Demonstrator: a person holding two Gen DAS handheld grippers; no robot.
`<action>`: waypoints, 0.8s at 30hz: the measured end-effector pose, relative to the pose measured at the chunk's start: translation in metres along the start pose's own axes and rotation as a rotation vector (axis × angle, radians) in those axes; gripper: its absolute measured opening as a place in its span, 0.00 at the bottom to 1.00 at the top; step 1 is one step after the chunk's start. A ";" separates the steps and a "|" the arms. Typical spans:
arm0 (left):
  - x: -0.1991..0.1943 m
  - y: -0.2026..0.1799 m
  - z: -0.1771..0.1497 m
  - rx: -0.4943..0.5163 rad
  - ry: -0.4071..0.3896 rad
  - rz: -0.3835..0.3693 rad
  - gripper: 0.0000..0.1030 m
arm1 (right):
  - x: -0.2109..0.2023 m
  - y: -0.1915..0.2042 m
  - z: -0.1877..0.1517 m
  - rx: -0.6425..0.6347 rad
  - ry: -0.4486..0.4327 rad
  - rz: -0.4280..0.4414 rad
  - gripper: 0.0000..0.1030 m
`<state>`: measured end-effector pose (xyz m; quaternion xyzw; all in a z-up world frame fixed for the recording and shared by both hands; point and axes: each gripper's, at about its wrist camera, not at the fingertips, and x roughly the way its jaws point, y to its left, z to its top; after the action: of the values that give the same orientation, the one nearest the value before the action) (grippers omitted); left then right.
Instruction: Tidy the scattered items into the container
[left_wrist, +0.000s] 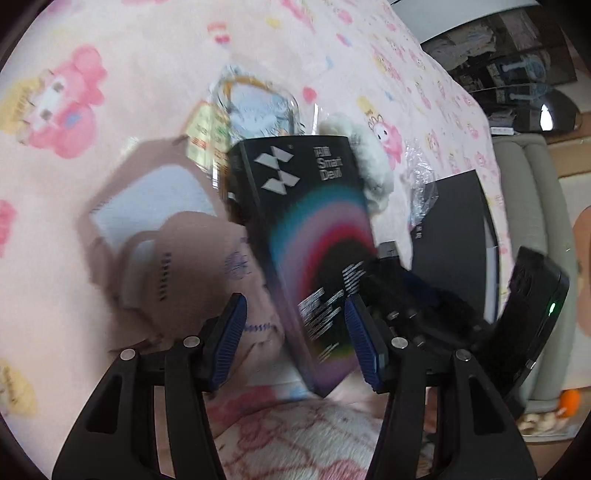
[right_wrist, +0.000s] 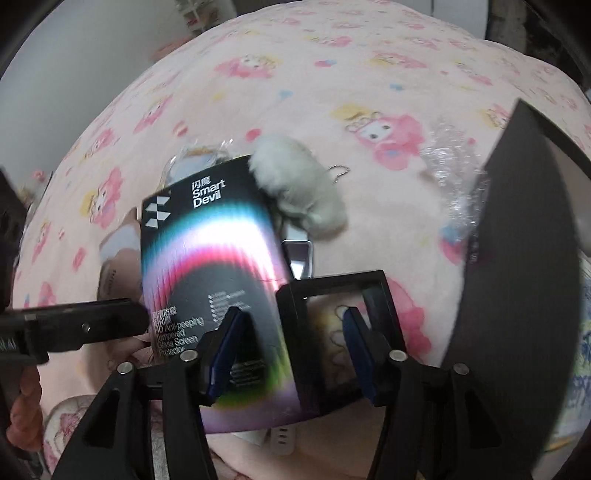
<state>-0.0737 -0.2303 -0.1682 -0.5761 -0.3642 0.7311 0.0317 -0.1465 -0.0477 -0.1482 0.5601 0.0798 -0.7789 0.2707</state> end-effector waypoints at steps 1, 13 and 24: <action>0.003 0.001 0.002 -0.008 0.003 -0.007 0.54 | 0.000 0.003 0.001 -0.010 0.001 0.002 0.53; -0.009 0.012 -0.003 -0.070 -0.047 -0.007 0.55 | -0.025 0.040 -0.001 -0.089 -0.037 0.129 0.53; 0.000 0.015 0.009 -0.079 -0.006 -0.072 0.56 | 0.005 0.003 0.006 0.029 0.042 0.076 0.64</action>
<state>-0.0756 -0.2455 -0.1756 -0.5611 -0.4135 0.7163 0.0343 -0.1508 -0.0544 -0.1502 0.5829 0.0529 -0.7571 0.2903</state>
